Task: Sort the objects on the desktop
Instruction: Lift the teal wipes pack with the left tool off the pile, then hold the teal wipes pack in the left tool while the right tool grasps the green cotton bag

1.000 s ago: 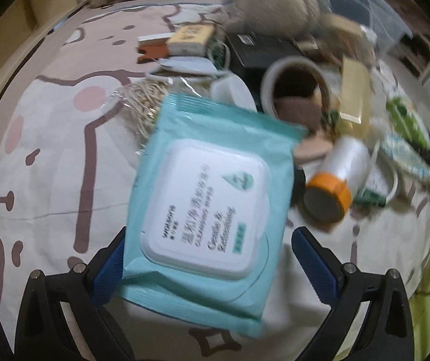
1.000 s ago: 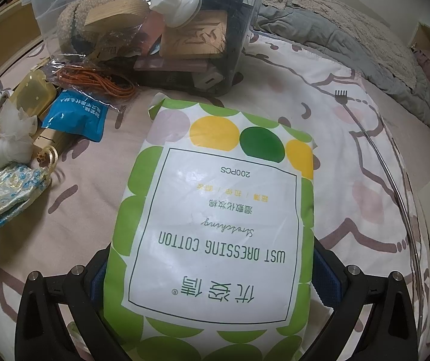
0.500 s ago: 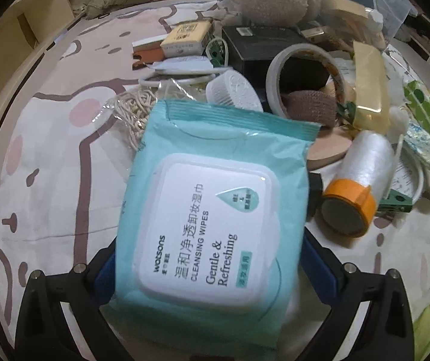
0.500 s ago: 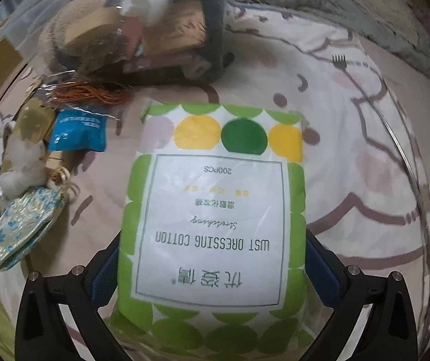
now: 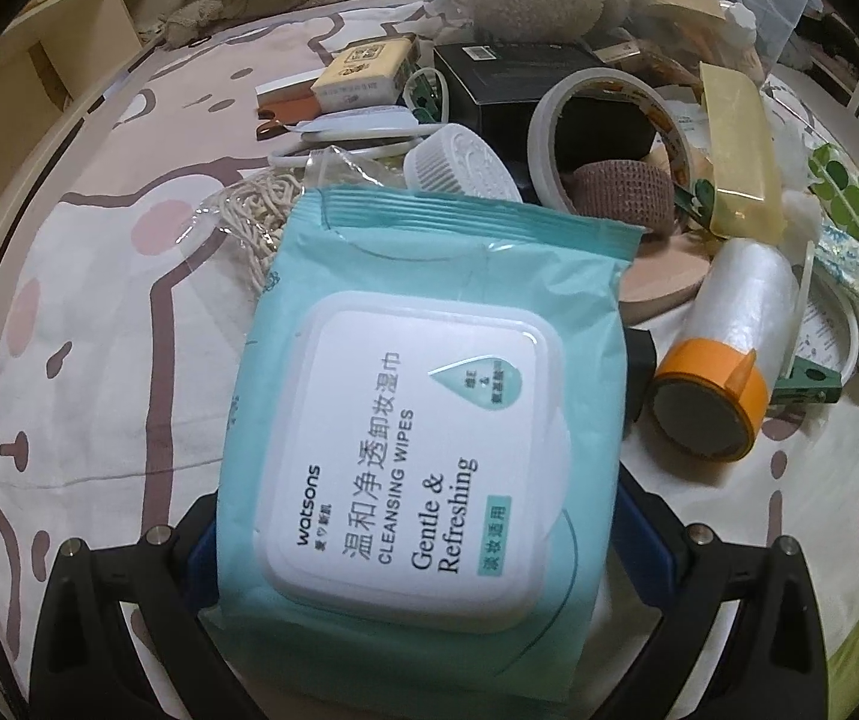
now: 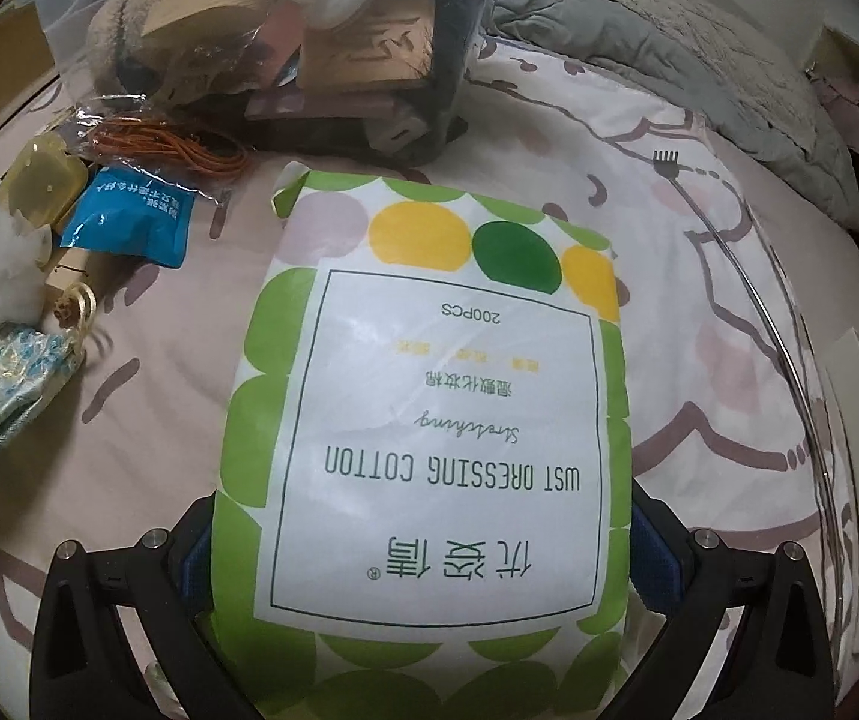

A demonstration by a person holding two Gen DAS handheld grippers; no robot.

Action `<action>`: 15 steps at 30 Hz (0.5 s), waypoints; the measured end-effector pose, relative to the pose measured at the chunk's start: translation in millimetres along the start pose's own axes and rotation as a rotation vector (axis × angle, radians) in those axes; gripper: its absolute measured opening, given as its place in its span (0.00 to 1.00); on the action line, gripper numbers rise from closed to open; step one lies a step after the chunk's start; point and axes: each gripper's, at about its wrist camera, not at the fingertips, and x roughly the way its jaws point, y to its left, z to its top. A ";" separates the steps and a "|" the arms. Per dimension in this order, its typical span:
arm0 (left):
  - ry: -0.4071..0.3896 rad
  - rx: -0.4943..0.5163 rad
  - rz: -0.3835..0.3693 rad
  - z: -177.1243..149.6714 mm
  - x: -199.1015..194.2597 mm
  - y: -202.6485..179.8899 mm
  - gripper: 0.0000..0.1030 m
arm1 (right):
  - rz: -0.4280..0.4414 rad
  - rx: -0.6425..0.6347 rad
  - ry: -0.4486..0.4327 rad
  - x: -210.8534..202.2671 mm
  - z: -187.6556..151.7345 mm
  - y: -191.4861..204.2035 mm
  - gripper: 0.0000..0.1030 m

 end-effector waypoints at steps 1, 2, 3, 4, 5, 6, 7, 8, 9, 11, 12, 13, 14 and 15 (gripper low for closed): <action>0.002 -0.002 0.000 1.3 2.0 -1.2 1.00 | 0.002 0.001 0.000 0.1 1.9 0.4 1.00; 0.000 -0.002 0.002 1.2 2.3 -1.5 1.00 | 0.002 0.001 0.000 -0.6 0.5 -1.7 1.00; -0.002 0.000 0.005 1.0 2.4 -1.9 1.00 | 0.000 0.002 0.002 0.3 3.7 0.6 1.00; -0.003 0.003 0.010 0.8 2.5 -2.4 1.00 | 0.001 0.003 0.004 0.3 3.7 -1.0 1.00; -0.004 0.004 0.014 0.8 2.5 -2.9 1.00 | 0.006 0.006 0.007 0.5 5.3 -2.3 1.00; -0.006 0.006 0.017 1.0 2.5 -3.2 1.00 | 0.012 0.007 0.012 -0.2 4.8 -5.5 1.00; -0.007 0.007 0.018 0.9 2.2 -3.9 1.00 | 0.022 0.009 0.027 -2.5 3.9 -9.6 1.00; -0.007 0.006 0.019 2.2 1.9 -4.3 1.00 | 0.031 0.015 0.039 -3.7 5.6 -13.1 1.00; -0.006 0.005 0.020 2.8 1.7 -4.2 1.00 | 0.049 0.031 0.052 -5.6 11.4 -15.2 1.00; -0.005 0.006 0.024 5.1 1.3 -3.7 1.00 | 0.067 0.050 0.050 -10.1 15.3 -18.5 1.00; -0.003 0.005 0.024 6.1 0.8 -3.6 1.00 | 0.070 0.053 0.048 -11.9 17.7 -17.5 1.00; -0.002 0.000 0.021 5.7 -1.1 -5.2 1.00 | 0.068 0.052 0.054 -12.6 22.1 -15.7 1.00; -0.002 -0.011 0.011 7.0 -2.8 -4.7 1.00 | 0.068 0.050 0.067 -11.5 25.1 -15.3 1.00; -0.007 -0.028 -0.002 6.5 -4.7 -4.2 1.00 | 0.074 0.056 0.084 -8.9 24.0 -18.2 1.00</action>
